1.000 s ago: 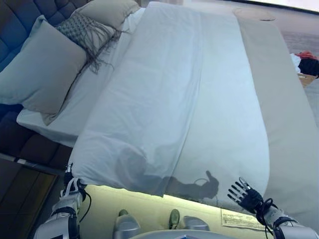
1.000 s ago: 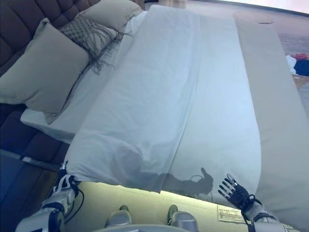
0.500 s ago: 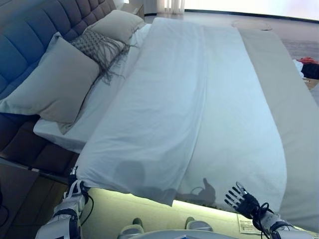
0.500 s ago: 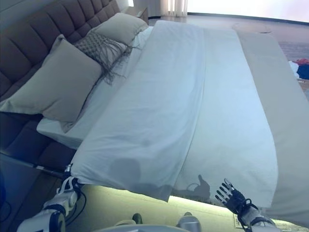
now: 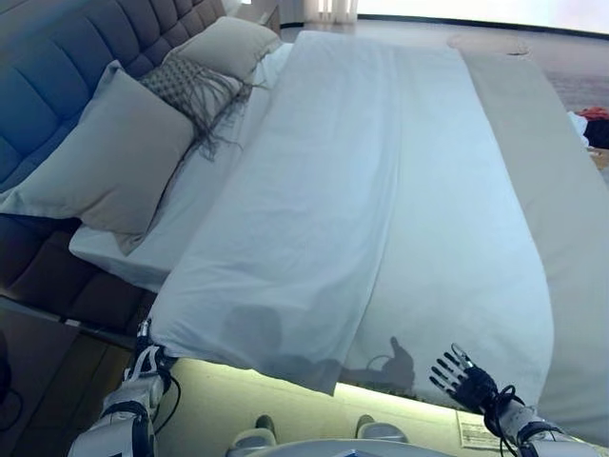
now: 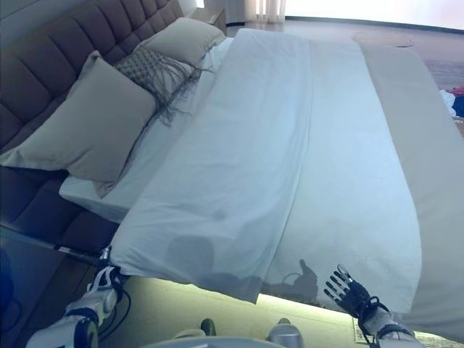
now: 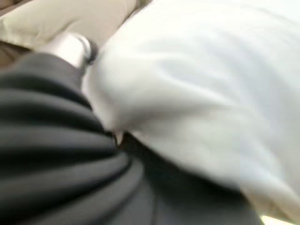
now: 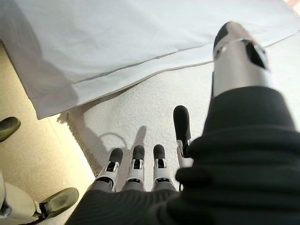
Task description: Make the bed neatly
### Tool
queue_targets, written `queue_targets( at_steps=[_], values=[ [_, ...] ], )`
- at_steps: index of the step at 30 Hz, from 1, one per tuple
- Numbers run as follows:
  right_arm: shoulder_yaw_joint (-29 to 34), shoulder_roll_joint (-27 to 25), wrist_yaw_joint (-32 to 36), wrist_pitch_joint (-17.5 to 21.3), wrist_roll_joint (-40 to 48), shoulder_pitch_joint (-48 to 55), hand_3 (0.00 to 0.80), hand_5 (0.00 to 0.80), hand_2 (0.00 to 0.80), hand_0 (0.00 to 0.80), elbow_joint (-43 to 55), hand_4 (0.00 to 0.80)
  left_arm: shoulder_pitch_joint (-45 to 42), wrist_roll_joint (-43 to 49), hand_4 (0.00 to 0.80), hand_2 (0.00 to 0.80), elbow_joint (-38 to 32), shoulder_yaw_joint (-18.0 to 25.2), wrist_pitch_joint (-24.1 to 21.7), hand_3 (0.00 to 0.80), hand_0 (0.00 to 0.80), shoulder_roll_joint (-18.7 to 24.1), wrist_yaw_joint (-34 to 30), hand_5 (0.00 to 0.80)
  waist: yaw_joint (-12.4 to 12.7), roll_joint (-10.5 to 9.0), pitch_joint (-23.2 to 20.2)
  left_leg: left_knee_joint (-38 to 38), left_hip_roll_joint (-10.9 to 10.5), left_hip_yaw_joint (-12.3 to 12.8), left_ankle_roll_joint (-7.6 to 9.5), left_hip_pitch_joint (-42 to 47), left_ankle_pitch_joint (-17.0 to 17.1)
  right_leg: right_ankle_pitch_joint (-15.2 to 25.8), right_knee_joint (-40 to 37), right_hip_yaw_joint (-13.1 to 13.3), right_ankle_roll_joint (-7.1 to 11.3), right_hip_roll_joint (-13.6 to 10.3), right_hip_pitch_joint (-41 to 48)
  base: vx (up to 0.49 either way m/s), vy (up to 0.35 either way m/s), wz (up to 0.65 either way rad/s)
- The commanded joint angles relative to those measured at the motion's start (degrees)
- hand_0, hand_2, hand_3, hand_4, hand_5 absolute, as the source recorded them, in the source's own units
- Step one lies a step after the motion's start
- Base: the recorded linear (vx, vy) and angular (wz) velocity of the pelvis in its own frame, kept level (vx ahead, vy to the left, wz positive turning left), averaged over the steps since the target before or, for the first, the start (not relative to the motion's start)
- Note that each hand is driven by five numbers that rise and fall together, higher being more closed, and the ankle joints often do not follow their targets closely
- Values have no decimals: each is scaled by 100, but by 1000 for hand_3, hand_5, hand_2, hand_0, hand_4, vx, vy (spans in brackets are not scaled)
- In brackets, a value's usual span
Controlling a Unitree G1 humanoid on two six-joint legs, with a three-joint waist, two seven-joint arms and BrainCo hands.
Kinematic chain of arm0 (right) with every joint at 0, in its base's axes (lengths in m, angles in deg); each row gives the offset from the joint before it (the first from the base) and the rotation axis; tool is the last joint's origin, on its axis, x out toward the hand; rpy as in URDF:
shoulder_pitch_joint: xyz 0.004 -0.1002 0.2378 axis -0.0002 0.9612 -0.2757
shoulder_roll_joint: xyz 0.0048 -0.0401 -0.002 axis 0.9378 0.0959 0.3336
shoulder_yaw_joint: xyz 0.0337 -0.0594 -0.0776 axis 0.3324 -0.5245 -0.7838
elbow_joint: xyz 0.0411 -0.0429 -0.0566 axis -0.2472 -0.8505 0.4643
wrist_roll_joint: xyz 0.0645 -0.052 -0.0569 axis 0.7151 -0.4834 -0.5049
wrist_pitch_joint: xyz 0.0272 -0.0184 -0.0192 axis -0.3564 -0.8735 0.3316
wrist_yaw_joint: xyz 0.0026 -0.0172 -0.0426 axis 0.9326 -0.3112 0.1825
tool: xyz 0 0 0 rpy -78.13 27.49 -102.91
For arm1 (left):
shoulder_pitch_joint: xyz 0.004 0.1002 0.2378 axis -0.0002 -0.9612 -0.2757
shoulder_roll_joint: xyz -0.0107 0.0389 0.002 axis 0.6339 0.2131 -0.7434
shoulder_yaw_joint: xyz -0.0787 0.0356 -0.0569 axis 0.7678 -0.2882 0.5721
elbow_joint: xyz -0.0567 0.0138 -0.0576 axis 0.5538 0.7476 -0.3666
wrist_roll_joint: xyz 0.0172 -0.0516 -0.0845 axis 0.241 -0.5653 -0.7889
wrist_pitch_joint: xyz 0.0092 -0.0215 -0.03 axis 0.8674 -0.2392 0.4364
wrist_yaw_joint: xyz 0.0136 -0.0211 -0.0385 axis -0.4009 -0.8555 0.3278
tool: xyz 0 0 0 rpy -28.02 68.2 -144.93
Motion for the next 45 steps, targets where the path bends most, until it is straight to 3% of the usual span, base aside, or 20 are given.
queue_targets(
  at_steps=[1,22,36,41,45],
  values=[
    [-28,29,104,64,51,-221,0,0,0,0,-146,0,-422,-238,0,0,148,466,-373,0,0,846,-121,0,511,-356,110,843,-72,242,218,-113,-856,320,410,111,644,-837,-605,-15,2,10],
    [44,332,180,36,20,-124,0,0,0,0,-122,0,-730,-115,0,0,191,524,-259,0,0,496,-139,0,666,-474,113,658,-18,174,233,-1,-830,399,414,17,699,-830,-590,9,-18,8],
    [51,422,244,-75,60,-53,0,0,0,0,-166,0,-641,277,0,0,-21,25,-131,0,0,178,-1059,0,539,-426,-239,-3,-55,217,123,254,-565,544,45,-20,705,-708,-475,8,-10,0],
    [71,493,134,-32,-70,35,0,0,0,0,-166,0,-590,19,0,0,-323,-198,-118,0,0,-165,-1473,0,397,-409,-274,132,-78,259,145,328,-637,455,151,159,638,-677,-528,78,42,-6],
    [-36,479,-132,14,-93,40,0,0,0,0,-49,0,-395,-380,0,0,-687,-437,-332,0,0,-333,-1363,0,341,-446,37,722,-25,197,185,30,-789,290,555,386,579,-676,-744,2,58,-14]
  ],
)
